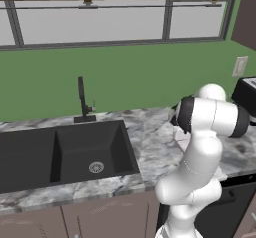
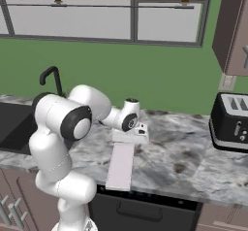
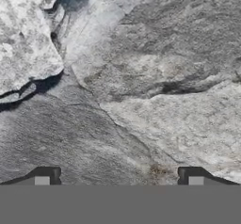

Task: The ice cube tray has been filled with water. Take the tray and place it in the freezer to make ice. Close the freezer door after placing the tray.

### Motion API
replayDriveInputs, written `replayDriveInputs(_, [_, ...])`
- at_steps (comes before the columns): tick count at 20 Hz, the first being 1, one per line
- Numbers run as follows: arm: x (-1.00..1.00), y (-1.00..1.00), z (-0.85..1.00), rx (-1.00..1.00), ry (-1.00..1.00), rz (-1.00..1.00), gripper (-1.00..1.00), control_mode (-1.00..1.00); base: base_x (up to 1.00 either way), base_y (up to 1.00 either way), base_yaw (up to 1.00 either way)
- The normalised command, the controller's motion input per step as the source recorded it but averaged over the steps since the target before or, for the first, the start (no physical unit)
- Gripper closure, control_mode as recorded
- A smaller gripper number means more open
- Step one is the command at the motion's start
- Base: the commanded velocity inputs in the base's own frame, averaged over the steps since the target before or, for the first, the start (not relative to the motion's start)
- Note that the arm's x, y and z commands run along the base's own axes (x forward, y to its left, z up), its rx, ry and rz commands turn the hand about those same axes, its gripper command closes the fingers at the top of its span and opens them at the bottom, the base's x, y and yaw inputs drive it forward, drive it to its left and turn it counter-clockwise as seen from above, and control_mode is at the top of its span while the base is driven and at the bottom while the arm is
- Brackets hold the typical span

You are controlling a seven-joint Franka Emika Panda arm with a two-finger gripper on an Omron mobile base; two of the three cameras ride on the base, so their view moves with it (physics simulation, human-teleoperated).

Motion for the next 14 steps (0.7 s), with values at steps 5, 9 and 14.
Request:
replayDriveInputs(5, [-0.98, -0.05, -0.21, 0.0, 0.02, 0.0, -1.0, -1.0, 0.0, 0.0, 0.0])
replayDriveInputs(9, [-0.59, -0.17, 0.01, 0.01, 0.0, 0.0, -1.0, -1.0, 0.0, 0.0, 0.0])
replayDriveInputs(14, [0.03, -0.14, 0.21, 0.0, -0.06, 0.0, -1.0, -1.0, 0.0, 0.0, 0.0])
